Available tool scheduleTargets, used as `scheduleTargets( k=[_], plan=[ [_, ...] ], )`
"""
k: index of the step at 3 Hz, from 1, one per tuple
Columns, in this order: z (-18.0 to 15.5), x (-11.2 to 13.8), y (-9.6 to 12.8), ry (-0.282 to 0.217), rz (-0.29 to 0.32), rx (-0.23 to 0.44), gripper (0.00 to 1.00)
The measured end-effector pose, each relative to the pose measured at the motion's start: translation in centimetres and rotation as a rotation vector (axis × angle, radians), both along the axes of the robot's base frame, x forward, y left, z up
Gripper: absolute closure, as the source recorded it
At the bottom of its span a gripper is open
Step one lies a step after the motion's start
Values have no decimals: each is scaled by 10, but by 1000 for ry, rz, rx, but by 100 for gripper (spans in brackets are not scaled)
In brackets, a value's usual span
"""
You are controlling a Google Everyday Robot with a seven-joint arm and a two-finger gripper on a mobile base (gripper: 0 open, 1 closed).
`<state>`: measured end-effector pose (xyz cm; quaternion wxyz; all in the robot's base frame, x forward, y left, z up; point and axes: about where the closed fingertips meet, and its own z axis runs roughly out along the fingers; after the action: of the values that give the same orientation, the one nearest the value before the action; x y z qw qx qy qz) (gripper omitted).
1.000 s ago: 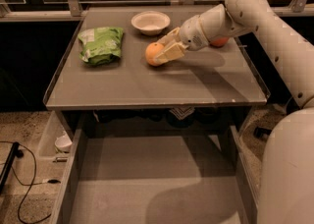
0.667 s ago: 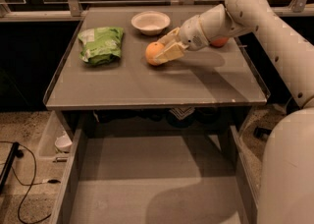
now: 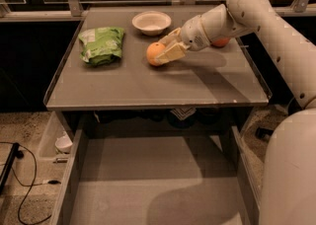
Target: Place orange into top drawer
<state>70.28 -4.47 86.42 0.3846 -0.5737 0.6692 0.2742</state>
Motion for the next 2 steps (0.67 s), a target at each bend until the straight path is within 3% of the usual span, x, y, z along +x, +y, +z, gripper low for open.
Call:
scheduleTargets(
  k=[1,2],
  plan=[
    [4,-4,6,-18,17,-5,100],
    [13,-23,2,-53,28,-3,100]
  ],
)
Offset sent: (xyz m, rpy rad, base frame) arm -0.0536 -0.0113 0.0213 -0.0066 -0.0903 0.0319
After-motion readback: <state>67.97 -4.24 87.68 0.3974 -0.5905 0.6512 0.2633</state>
